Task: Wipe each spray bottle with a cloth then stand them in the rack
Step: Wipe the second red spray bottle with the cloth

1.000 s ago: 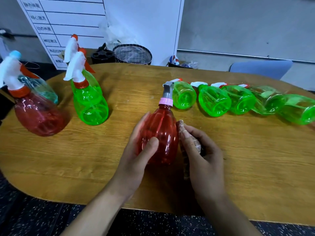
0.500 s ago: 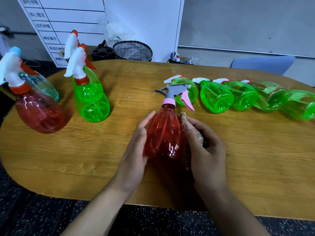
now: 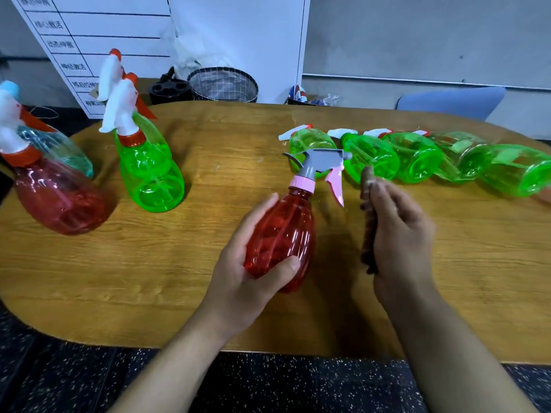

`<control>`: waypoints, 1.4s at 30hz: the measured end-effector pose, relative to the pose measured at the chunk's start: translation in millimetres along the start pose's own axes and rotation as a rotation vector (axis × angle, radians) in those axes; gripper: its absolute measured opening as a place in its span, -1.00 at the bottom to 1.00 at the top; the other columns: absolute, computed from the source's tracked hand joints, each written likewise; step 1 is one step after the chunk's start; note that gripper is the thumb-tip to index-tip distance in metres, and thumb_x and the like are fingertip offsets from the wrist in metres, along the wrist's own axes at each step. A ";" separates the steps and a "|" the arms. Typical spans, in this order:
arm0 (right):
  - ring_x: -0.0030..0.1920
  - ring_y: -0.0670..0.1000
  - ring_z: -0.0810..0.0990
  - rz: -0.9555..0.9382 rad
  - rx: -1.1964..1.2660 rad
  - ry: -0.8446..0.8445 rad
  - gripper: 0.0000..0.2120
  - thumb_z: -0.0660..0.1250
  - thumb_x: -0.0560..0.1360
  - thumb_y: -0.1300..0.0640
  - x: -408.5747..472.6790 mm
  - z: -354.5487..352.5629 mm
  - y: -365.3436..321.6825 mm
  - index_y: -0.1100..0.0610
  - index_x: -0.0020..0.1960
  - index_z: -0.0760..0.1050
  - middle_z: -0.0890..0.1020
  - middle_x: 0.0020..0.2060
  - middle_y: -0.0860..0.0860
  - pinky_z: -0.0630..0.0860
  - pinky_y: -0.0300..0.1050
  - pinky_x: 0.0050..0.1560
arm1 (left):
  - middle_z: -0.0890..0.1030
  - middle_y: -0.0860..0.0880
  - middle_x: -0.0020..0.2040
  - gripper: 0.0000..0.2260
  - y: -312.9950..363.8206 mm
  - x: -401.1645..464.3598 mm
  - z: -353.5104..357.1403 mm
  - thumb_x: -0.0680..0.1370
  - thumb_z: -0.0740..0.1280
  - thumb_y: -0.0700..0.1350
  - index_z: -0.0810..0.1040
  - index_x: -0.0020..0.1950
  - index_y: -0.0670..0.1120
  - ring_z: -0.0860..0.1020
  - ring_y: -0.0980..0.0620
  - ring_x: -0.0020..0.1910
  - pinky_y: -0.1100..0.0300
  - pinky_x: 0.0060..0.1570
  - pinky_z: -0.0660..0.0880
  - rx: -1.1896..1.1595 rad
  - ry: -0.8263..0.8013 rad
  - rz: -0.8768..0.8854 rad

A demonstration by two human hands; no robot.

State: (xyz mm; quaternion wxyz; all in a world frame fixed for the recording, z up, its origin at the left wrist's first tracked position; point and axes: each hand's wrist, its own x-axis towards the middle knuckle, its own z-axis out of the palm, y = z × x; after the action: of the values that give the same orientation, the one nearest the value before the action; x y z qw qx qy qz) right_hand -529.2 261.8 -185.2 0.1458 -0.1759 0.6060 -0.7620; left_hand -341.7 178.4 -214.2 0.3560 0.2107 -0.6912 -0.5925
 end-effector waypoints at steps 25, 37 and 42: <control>-0.08 -0.11 0.66 -0.647 -0.627 -0.260 -0.80 0.50 0.59 0.01 6.6 -1.7 -16.0 0.04 0.18 0.73 0.69 -0.06 -0.04 0.59 -0.08 -0.07 | 0.48 0.13 0.56 -0.31 -9.9 -1.0 2.4 0.44 0.54 -0.01 0.44 0.56 0.16 0.45 0.09 0.55 0.27 0.41 0.46 0.016 -0.091 0.039; -0.05 -0.17 0.64 -0.623 -0.596 -0.274 -0.79 0.51 0.58 0.05 1.0 1.9 -12.2 0.10 0.17 0.72 0.69 -0.04 -0.03 0.50 -0.31 -0.02 | 0.50 0.22 0.53 -0.29 -5.6 0.0 2.6 0.43 0.53 0.02 0.42 0.57 0.12 0.46 0.16 0.53 0.33 0.39 0.44 0.018 -0.079 0.031; -0.06 -0.15 0.65 -0.573 -0.595 -0.108 -0.81 0.51 0.57 0.03 13.4 -3.7 -12.1 0.04 0.14 0.72 0.69 -0.05 -0.03 0.57 -0.15 -0.04 | 0.50 0.22 0.53 -0.28 -4.4 -0.5 2.8 0.43 0.53 0.02 0.42 0.58 0.11 0.48 0.17 0.50 0.36 0.35 0.46 0.012 -0.098 0.022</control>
State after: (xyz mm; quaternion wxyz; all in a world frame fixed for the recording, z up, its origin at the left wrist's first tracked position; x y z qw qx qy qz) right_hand -543.0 261.8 -172.9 -0.0978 -0.4116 0.7178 -0.5529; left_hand -344.0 179.8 -218.7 0.3272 0.1760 -0.7138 -0.5937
